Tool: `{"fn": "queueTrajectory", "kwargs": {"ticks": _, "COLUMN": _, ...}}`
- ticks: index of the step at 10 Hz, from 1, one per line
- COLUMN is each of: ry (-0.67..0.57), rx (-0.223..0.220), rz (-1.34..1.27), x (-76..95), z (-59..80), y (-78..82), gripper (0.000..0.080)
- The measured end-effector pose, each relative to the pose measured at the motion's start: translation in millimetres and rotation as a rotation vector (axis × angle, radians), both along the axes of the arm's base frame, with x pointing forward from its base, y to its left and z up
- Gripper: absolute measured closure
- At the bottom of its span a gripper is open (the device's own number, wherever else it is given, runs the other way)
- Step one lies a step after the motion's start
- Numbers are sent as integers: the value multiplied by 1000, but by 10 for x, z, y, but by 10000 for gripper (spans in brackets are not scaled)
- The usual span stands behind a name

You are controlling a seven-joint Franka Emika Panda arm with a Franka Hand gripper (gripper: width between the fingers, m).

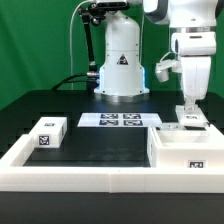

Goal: Assemble cabinet

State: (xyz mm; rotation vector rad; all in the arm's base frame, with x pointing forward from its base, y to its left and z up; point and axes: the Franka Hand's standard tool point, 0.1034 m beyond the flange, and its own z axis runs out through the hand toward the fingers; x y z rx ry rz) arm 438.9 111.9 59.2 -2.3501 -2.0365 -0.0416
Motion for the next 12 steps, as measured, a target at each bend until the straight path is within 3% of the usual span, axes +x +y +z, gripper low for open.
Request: {"fn": "queueTrajectory", "kwargs": {"ticks": 12, "ry": -2, "rx": 4, "rz": -9, "x": 139, "z": 2, "y": 10, "gripper": 729}}
